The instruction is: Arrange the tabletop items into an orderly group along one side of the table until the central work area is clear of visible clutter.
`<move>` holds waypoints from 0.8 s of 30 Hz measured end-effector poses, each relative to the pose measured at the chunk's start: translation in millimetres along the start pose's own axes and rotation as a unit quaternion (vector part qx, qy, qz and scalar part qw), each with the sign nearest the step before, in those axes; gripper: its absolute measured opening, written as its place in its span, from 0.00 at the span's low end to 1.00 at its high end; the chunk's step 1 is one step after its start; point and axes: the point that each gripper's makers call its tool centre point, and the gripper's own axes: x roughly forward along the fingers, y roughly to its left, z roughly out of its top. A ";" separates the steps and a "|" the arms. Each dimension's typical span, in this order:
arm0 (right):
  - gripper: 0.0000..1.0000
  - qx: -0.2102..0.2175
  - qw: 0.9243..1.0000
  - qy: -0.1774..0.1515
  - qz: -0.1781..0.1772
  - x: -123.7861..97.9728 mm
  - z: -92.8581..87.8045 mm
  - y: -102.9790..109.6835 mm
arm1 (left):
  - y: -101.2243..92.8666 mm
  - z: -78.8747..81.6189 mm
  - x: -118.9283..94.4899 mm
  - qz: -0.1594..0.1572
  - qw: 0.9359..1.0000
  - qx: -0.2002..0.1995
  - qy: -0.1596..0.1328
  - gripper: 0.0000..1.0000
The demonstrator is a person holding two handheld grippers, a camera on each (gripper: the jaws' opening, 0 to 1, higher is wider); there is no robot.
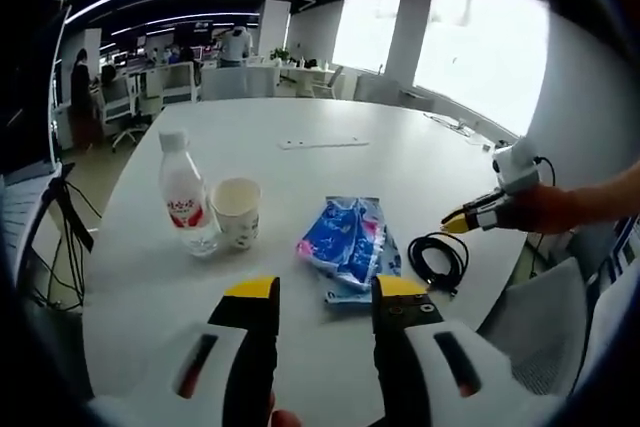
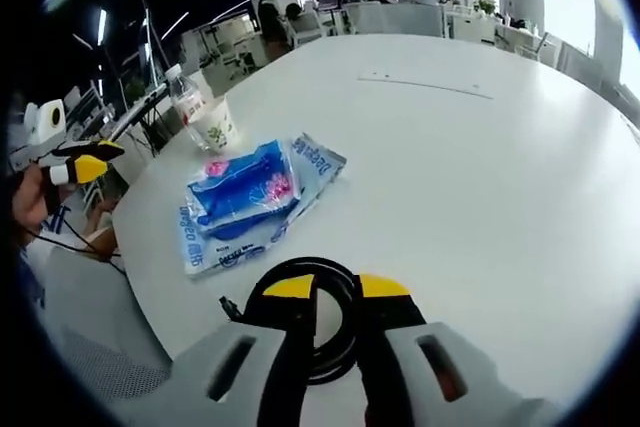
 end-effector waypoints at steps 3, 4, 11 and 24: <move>0.14 -0.009 1.000 -0.007 0.005 1.5 10.1 1.1 | -0.3 -1.2 0.3 0.002 1.000 0.000 0.002 0.36; 0.14 -0.011 1.000 -0.008 0.006 2.5 13.3 0.9 | -0.2 -1.4 0.4 0.002 1.000 -0.001 0.002 0.36; 0.15 -0.022 1.000 -0.012 0.015 8.4 26.6 0.4 | 0.4 -2.1 0.4 0.006 1.000 -0.003 0.003 0.36; 0.16 -0.043 0.998 -0.012 0.038 20.9 44.6 12.3 | 4.0 2.1 0.6 0.013 1.000 -0.003 0.000 0.37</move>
